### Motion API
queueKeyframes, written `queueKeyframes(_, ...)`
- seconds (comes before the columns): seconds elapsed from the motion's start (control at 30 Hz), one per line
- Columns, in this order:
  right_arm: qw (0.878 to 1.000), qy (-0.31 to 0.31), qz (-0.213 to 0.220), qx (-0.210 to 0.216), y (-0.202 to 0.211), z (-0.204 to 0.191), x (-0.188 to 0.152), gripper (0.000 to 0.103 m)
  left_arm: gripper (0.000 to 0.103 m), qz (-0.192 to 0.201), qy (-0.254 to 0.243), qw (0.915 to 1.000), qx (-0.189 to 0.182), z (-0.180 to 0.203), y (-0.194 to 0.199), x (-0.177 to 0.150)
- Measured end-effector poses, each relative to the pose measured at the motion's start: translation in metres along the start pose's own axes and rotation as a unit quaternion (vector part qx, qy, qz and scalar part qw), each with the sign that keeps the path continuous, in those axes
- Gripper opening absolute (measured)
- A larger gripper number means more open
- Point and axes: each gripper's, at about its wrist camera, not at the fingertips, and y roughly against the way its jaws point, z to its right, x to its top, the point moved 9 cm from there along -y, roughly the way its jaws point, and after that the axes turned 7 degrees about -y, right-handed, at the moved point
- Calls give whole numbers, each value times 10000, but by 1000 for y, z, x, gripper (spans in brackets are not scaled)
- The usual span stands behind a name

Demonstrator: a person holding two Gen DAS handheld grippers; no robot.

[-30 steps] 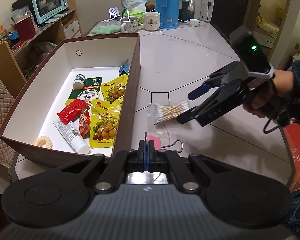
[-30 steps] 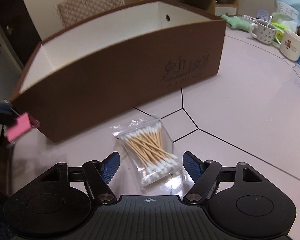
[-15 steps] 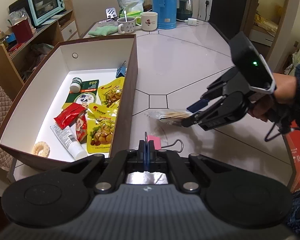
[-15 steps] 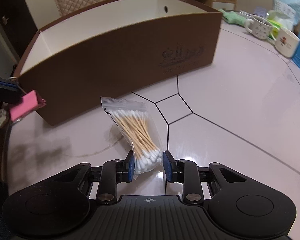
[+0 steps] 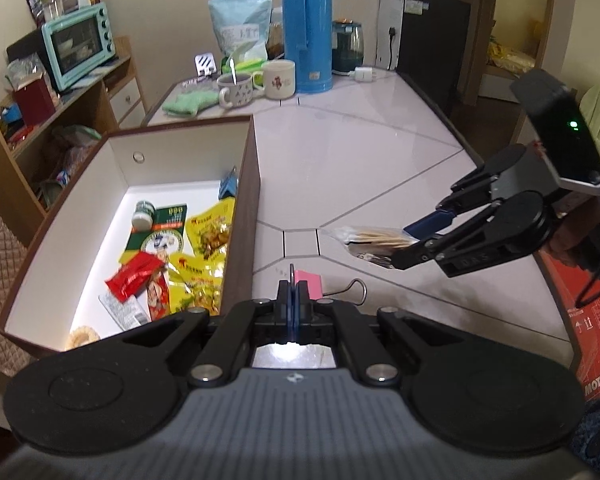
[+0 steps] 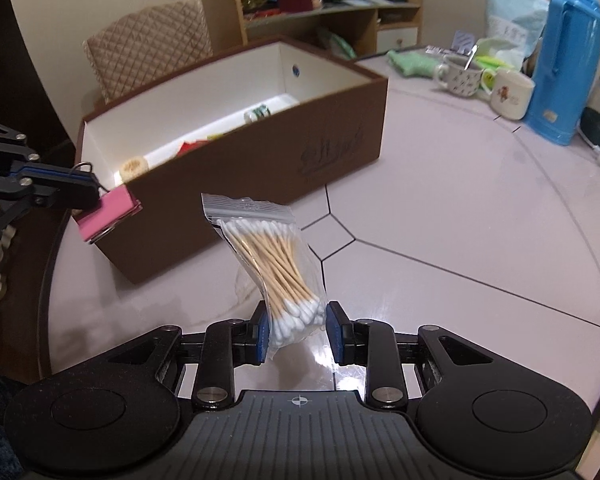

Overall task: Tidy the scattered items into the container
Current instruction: 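Carry the pink clip and cotton swab bag over the box with both tools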

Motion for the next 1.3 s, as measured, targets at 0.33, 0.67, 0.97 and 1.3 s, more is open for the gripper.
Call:
queueKeyframes(0.33, 9994, -146, 257, -176, 18, -31, 15, 29, 0, 304, -139, 9994, 65, -28, 17, 11)
queueKeyframes(0.67, 9984, -203, 425, -304, 9, -68, 47, 29, 0, 460, -193, 9987, 121, -84, 24, 13)
queueKeyframes(0.97, 9966, -322, 599, -460, -2, -93, 80, 29, 0, 552, -284, 9981, 57, -136, 19, 14)
queueKeyframes(1.3, 9934, -537, 810, -603, -11, -109, 112, 29, 0, 661, -452, 9967, -110, -179, 7, 19)
